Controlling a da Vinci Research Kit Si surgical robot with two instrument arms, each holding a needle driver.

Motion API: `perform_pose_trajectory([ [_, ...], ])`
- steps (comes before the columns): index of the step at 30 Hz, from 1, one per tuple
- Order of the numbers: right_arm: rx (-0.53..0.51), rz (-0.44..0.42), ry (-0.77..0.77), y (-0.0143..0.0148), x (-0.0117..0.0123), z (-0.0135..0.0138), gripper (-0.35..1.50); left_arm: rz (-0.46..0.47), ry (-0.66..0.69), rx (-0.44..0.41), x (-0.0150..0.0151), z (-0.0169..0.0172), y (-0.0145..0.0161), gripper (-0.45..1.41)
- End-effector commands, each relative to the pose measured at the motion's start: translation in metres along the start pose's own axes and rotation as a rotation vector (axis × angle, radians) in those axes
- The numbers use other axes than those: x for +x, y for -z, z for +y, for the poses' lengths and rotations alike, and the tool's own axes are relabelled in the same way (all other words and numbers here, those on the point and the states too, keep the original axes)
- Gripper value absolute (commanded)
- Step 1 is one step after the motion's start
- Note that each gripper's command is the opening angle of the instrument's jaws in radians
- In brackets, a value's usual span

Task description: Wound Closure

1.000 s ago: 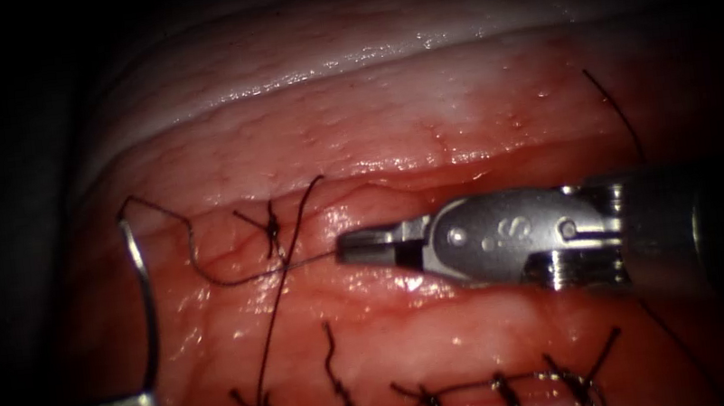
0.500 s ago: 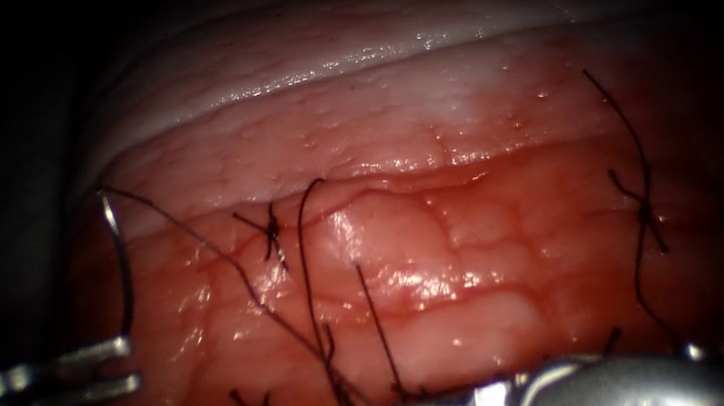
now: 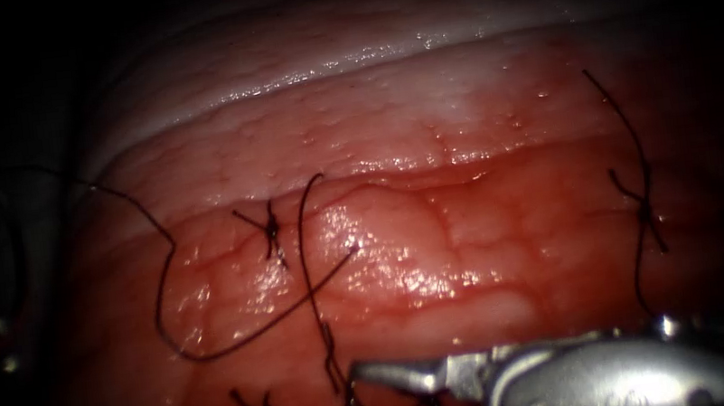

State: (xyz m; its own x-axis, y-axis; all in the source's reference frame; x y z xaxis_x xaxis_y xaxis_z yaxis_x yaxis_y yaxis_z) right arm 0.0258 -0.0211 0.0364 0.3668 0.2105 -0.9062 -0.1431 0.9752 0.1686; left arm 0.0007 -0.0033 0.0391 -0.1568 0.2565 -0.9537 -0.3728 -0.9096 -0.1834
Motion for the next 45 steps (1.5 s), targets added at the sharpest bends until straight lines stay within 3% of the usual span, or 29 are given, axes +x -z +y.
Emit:
perform_pose_trajectory([
  [1, -0.014, -0.010, 0.009, -0.0010, -0.0015, 0.0021, 1.23, -0.002, 0.000, 0.007, -0.0006, -0.0002, -0.0003, -0.45],
  [6, -0.052, -0.047, 0.008, -0.0022, -0.0056, 0.0063, 1.09, -0.027, -0.002, 0.049, -0.0017, -0.0019, 0.0008, -0.45],
  [9, -0.071, -0.059, 0.011, -0.0035, -0.0073, 0.0072, 1.18, -0.034, -0.005, 0.057, -0.0021, -0.0020, 0.0005, -0.45],
  [15, -0.084, -0.079, 0.035, -0.0058, -0.0103, 0.0078, 1.18, -0.034, -0.008, 0.063, -0.0026, -0.0019, -0.0001, -0.45],
  [17, -0.059, -0.088, 0.031, -0.0065, -0.0110, 0.0077, 0.96, -0.031, -0.008, 0.060, -0.0026, -0.0019, -0.0001, -0.45],
  [21, -0.028, -0.081, 0.007, -0.0074, -0.0118, 0.0071, 0.24, -0.032, -0.009, 0.061, -0.0026, -0.0019, -0.0002, -0.45],
  [25, -0.027, -0.079, -0.004, -0.0076, -0.0117, 0.0070, -0.10, -0.031, -0.009, 0.061, -0.0026, -0.0019, -0.0002, -0.45],
  [26, -0.027, -0.079, -0.004, -0.0076, -0.0117, 0.0070, -0.28, -0.031, -0.009, 0.061, -0.0026, -0.0019, -0.0002, -0.45],
  [27, -0.027, -0.079, -0.004, -0.0076, -0.0116, 0.0069, -0.35, -0.030, -0.009, 0.059, -0.0026, -0.0018, -0.0002, -0.45],
  [38, 0.025, -0.121, -0.128, -0.0067, -0.0107, 0.0057, -0.35, -0.027, -0.011, 0.059, -0.0025, -0.0016, -0.0004, -0.45],
  [45, 0.081, -0.117, -0.111, -0.0033, -0.0079, 0.0015, -0.35, -0.021, -0.011, 0.055, -0.0028, -0.0016, -0.0008, -0.45],
])
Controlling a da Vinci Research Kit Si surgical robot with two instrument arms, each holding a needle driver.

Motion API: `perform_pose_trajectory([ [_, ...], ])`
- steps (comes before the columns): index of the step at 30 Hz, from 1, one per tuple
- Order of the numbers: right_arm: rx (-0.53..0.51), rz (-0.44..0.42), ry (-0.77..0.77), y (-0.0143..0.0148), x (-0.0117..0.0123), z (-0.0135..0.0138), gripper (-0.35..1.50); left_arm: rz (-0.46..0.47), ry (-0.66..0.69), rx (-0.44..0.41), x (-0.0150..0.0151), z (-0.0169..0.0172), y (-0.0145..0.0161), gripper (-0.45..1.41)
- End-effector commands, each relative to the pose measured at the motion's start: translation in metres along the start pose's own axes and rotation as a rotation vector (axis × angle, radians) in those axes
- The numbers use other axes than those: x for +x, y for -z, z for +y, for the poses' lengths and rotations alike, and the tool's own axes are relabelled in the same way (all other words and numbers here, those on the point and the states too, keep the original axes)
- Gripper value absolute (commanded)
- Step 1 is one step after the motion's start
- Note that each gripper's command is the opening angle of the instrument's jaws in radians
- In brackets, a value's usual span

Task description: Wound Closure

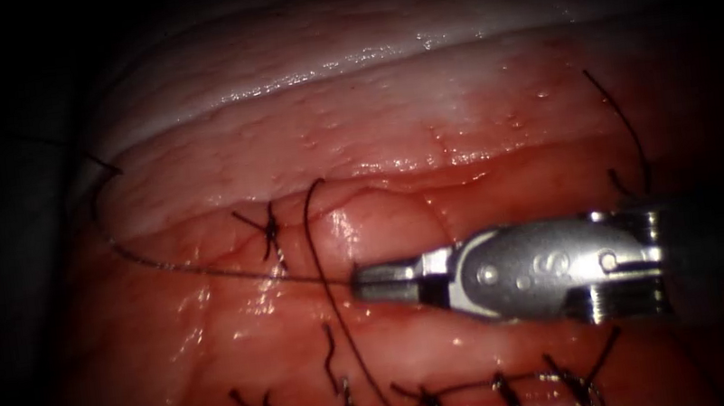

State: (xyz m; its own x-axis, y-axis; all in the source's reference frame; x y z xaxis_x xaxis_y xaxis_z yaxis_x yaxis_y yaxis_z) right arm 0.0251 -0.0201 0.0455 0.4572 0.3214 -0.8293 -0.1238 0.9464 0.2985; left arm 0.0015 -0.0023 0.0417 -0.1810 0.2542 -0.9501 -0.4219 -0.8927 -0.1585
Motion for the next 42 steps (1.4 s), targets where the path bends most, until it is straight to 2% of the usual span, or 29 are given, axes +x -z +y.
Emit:
perform_pose_trajectory([
  [1, 0.009, -0.003, 0.007, 0.0001, 0.0008, -0.0019, -0.35, 0.002, 0.005, -0.001, -0.0006, 0.0001, -0.0007, -0.45],
  [12, 0.063, -0.009, 0.032, 0.0038, 0.0080, -0.0111, -0.35, -0.001, 0.002, 0.000, -0.0008, 0.0002, -0.0008, -0.45],
  [15, 0.062, 0.010, 0.037, 0.0036, 0.0094, -0.0121, -0.35, -0.002, 0.002, 0.000, -0.0008, 0.0003, -0.0008, -0.45],
  [16, 0.050, 0.024, 0.080, 0.0034, 0.0097, -0.0121, -0.35, -0.004, 0.002, -0.002, -0.0008, 0.0003, -0.0007, -0.45],
  [17, 0.037, 0.039, 0.104, 0.0032, 0.0098, -0.0118, -0.35, -0.004, 0.002, -0.002, -0.0007, 0.0003, -0.0007, -0.45],
  [20, -0.013, 0.085, 0.145, 0.0026, 0.0095, -0.0099, 0.56, -0.007, 0.001, -0.003, -0.0007, 0.0004, -0.0006, -0.45],
  [23, -0.044, 0.090, 0.169, 0.0026, 0.0085, -0.0079, 0.81, -0.007, 0.001, -0.004, -0.0006, 0.0003, -0.0004, -0.45],
  [32, -0.096, 0.065, 0.198, 0.0017, 0.0047, -0.0021, 0.93, -0.005, 0.002, -0.011, -0.0007, -0.0001, 0.0001, -0.45],
  [36, -0.119, 0.045, 0.195, 0.0010, 0.0034, -0.0002, 0.83, -0.005, 0.002, -0.010, -0.0007, 0.0000, 0.0000, -0.45],
  [40, -0.134, 0.032, 0.179, 0.0004, 0.0019, 0.0015, 0.59, -0.002, 0.002, -0.016, -0.0007, -0.0002, 0.0003, -0.45],
  [42, -0.140, 0.029, 0.150, 0.0000, 0.0013, 0.0021, 0.66, -0.005, 0.003, -0.016, -0.0008, -0.0005, 0.0006, -0.45],
])
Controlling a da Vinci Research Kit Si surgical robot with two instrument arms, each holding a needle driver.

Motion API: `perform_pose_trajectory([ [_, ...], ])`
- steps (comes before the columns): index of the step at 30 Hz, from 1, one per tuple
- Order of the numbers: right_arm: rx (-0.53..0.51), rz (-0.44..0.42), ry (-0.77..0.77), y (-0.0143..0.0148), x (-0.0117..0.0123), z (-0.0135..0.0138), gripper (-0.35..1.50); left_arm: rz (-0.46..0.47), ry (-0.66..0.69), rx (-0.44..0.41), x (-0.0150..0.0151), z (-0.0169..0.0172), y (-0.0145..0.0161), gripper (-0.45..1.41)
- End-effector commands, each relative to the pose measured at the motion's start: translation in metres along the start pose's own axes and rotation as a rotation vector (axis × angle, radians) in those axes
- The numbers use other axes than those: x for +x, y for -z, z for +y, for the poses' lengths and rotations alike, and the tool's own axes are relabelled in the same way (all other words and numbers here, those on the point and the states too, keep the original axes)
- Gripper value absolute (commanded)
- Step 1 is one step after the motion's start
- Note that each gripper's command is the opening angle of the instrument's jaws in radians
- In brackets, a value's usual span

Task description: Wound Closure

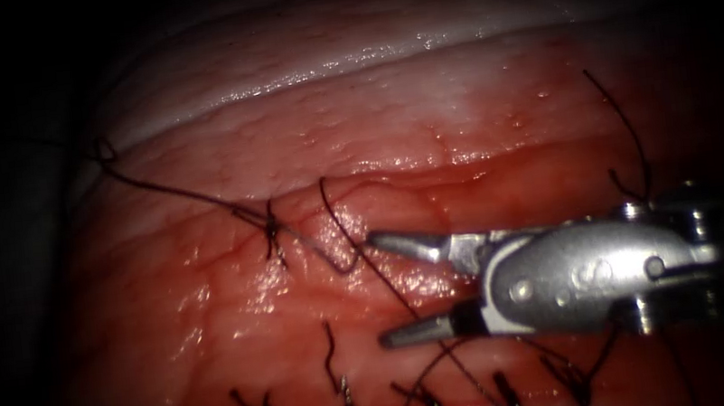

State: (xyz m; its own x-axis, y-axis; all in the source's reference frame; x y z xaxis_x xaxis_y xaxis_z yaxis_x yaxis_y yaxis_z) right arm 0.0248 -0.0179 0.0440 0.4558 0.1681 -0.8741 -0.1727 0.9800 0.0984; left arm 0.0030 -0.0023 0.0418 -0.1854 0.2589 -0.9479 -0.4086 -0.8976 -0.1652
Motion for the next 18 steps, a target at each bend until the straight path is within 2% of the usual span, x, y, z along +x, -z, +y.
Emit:
perform_pose_trajectory([
  [1, -0.007, -0.004, -0.031, -0.0014, -0.0010, 0.0005, 0.67, -0.001, 0.001, 0.000, -0.0005, 0.0000, -0.0005, -0.45],
  [2, -0.010, -0.006, -0.036, -0.0017, -0.0014, 0.0006, 0.77, -0.003, 0.001, 0.001, -0.0005, -0.0001, -0.0004, -0.45],
  [9, -0.029, -0.017, -0.071, -0.0037, -0.0028, 0.0016, 0.77, -0.007, 0.000, 0.005, -0.0007, -0.0003, -0.0005, -0.45],
  [10, -0.034, -0.019, -0.070, -0.0040, -0.0030, 0.0016, 0.62, -0.007, 0.000, 0.006, -0.0008, -0.0002, -0.0006, -0.45],
  [11, -0.032, -0.016, -0.069, -0.0043, -0.0032, 0.0017, 0.29, -0.008, -0.001, 0.007, -0.0008, -0.0002, -0.0006, -0.45],
  [12, -0.029, -0.012, -0.068, -0.0045, -0.0034, 0.0017, 0.12, -0.008, -0.001, 0.007, -0.0008, -0.0001, -0.0006, -0.45],
  [16, -0.029, -0.008, -0.063, -0.0052, -0.0042, 0.0020, -0.33, -0.008, -0.001, 0.008, -0.0008, -0.0001, -0.0007, -0.45],
  [18, -0.021, -0.002, -0.069, -0.0052, -0.0043, 0.0021, -0.35, -0.008, -0.001, 0.009, -0.0008, -0.0001, -0.0008, -0.45],
])
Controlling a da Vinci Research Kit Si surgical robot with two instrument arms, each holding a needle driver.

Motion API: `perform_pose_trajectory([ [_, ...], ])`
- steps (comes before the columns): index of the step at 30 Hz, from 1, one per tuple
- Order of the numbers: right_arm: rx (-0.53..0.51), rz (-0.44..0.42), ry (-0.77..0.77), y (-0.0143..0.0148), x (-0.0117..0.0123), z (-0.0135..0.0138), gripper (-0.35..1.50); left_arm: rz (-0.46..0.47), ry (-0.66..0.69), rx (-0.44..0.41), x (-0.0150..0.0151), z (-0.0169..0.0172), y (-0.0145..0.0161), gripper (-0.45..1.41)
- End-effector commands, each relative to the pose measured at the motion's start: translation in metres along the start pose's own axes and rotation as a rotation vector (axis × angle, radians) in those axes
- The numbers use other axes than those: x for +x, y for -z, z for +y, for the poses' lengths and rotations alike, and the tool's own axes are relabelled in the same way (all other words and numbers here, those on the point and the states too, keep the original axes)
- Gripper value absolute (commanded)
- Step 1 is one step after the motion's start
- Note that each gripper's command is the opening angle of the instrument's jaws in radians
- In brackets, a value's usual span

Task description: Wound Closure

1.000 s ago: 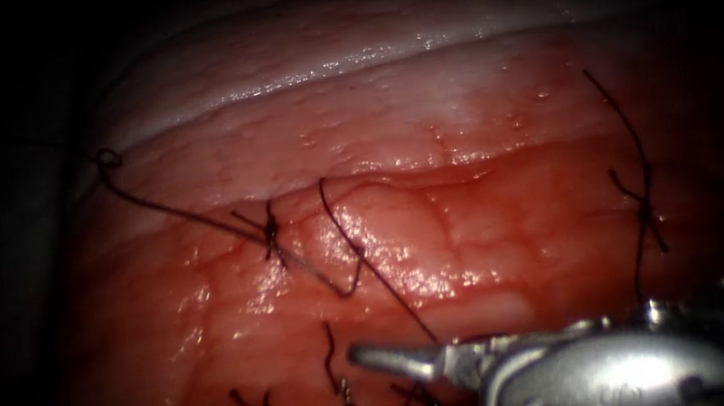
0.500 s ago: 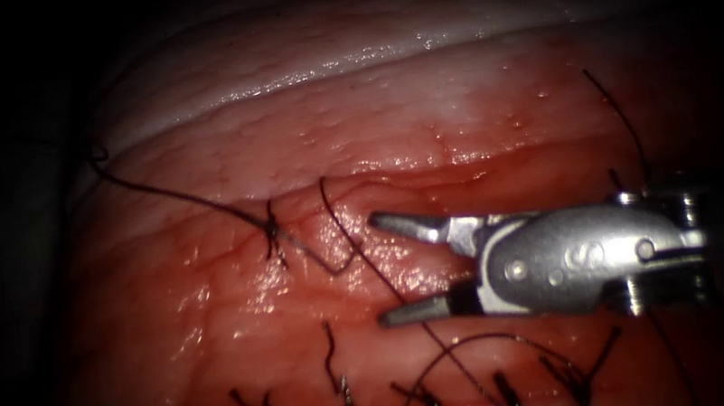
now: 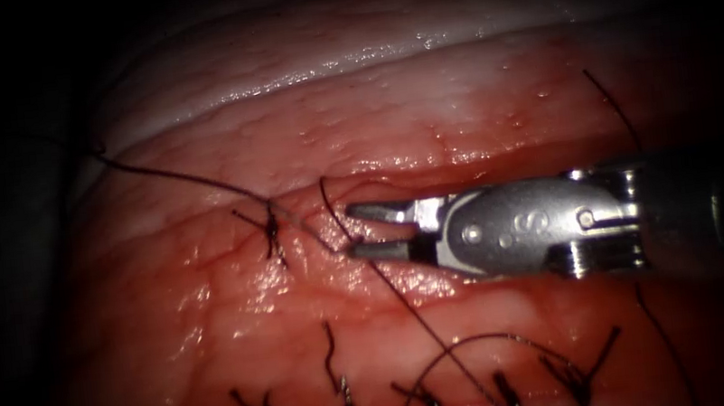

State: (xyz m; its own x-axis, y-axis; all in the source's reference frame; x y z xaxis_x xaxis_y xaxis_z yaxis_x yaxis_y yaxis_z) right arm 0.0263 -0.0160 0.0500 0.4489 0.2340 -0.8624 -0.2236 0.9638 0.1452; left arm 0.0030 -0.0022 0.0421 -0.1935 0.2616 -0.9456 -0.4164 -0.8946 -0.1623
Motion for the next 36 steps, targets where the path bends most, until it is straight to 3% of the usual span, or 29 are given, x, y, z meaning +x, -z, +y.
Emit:
perform_pose_trajectory([
  [1, 0.008, 0.009, -0.014, -0.0009, -0.0001, 0.0000, -0.35, 0.001, 0.005, 0.000, -0.0005, 0.0001, -0.0007, -0.45],
  [8, 0.033, 0.013, -0.134, 0.0005, 0.0015, -0.0010, -0.35, 0.001, 0.004, 0.001, -0.0009, 0.0000, -0.0009, -0.45],
  [18, 0.159, -0.012, -0.099, 0.0049, 0.0082, -0.0099, -0.35, -0.013, 0.003, -0.001, -0.0023, -0.0004, -0.0015, -0.45],
  [25, 0.203, -0.045, -0.075, 0.0061, 0.0130, -0.0144, -0.35, -0.024, 0.000, -0.006, -0.0021, -0.0002, -0.0014, -0.45],
  [30, 0.211, -0.073, -0.065, 0.0055, 0.0150, -0.0160, -0.35, -0.031, -0.002, -0.011, -0.0021, -0.0001, -0.0013, -0.45],
  [33, 0.183, -0.030, 0.058, 0.0050, 0.0150, -0.0154, -0.35, -0.034, -0.002, -0.013, -0.0020, -0.0001, -0.0012, -0.45],
  [34, 0.167, -0.013, 0.086, 0.0048, 0.0146, -0.0147, -0.10, -0.034, -0.002, -0.013, -0.0020, -0.0001, -0.0012, -0.45],
  [36, 0.143, 0.001, 0.101, 0.0045, 0.0139, -0.0134, 0.69, -0.036, -0.003, -0.016, -0.0021, -0.0001, -0.0011, -0.45],
])
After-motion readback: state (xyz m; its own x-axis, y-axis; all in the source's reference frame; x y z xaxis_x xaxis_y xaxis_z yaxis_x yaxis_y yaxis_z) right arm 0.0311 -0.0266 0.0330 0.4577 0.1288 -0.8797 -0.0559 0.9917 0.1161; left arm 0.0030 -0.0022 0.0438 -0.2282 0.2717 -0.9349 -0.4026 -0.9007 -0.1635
